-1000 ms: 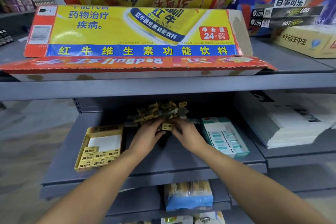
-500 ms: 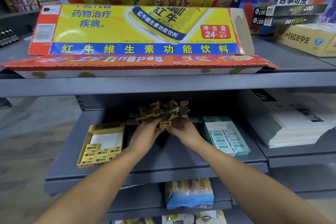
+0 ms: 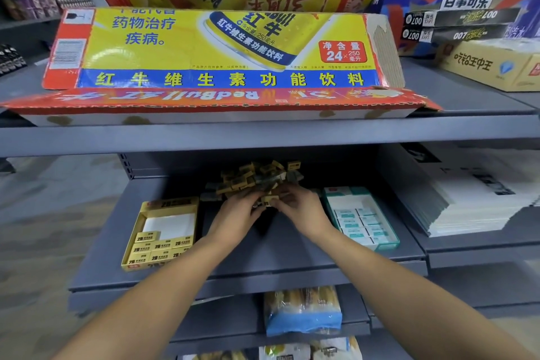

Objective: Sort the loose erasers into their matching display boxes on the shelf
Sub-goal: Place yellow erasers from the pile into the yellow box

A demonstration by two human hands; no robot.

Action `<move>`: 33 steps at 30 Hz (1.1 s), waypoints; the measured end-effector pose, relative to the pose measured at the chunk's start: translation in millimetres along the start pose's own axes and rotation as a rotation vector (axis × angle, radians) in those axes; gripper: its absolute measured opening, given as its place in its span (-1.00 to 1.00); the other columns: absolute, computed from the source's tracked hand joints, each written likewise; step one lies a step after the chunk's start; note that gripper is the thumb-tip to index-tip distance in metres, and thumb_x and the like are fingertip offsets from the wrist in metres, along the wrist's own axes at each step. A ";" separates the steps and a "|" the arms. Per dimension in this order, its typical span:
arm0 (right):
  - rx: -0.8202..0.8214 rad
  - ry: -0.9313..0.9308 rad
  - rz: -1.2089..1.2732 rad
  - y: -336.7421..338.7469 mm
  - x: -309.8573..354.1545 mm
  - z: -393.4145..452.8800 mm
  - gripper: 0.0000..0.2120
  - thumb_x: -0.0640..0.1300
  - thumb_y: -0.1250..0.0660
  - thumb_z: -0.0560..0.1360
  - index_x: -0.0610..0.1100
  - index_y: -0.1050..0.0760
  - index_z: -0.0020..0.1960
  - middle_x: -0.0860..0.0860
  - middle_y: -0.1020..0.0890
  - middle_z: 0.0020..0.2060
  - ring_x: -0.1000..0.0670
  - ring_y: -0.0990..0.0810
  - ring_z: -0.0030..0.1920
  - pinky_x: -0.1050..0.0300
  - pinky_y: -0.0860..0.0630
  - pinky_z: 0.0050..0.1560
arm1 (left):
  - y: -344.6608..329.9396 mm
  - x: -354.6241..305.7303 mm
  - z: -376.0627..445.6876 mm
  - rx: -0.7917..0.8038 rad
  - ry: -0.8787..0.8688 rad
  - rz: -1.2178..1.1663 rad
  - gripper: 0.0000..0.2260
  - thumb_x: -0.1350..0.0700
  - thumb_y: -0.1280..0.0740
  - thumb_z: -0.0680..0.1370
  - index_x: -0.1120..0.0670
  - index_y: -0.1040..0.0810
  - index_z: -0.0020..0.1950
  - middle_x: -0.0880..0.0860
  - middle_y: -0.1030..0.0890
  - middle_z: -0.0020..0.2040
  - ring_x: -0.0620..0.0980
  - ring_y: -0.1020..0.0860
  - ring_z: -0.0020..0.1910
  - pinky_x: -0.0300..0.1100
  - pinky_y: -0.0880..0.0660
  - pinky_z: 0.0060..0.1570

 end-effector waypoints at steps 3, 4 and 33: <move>0.021 0.349 -0.397 -4.8 10.2 -3.0 -0.83 -0.19 -0.43 0.47 -0.16 -0.57 0.05 -0.07 -0.61 0.04 -0.05 -0.63 -0.08 0.10 -0.59 -0.11 | 3.7 1.1 -0.8 -0.009 0.001 0.001 -0.73 0.15 -0.35 0.55 0.06 -0.55 0.26 0.04 -0.60 0.20 0.02 -0.56 0.15 -0.09 -0.52 0.11; 0.018 0.439 -0.483 -7.3 11.3 -3.9 -0.86 -0.21 -0.42 0.47 -0.20 -0.57 0.01 -0.11 -0.62 0.02 -0.11 -0.62 -0.05 0.04 -0.60 -0.11 | 5.5 2.1 -1.2 -0.013 0.004 0.000 -0.73 0.16 -0.36 0.54 0.07 -0.56 0.24 0.04 -0.60 0.18 0.03 -0.57 0.14 -0.07 -0.52 0.09; 0.484 0.275 -0.398 -199.3 88.0 24.2 -0.84 -0.10 -0.32 0.53 -0.12 -0.63 0.04 -0.06 -0.67 -0.02 -0.09 -0.62 -0.01 0.00 -0.55 -0.02 | 138.4 123.7 -132.8 -0.267 0.420 0.241 -0.70 0.30 -0.27 0.48 0.09 -0.56 0.19 0.02 -0.61 0.02 0.06 -0.57 -0.02 -0.09 -0.48 -0.10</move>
Point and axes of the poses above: each hand's wrist, its own z-axis towards the middle knuckle, its own y-axis out of the back of the hand, x = y × z, the point moved 5 cm from there along z, towards the middle knuckle
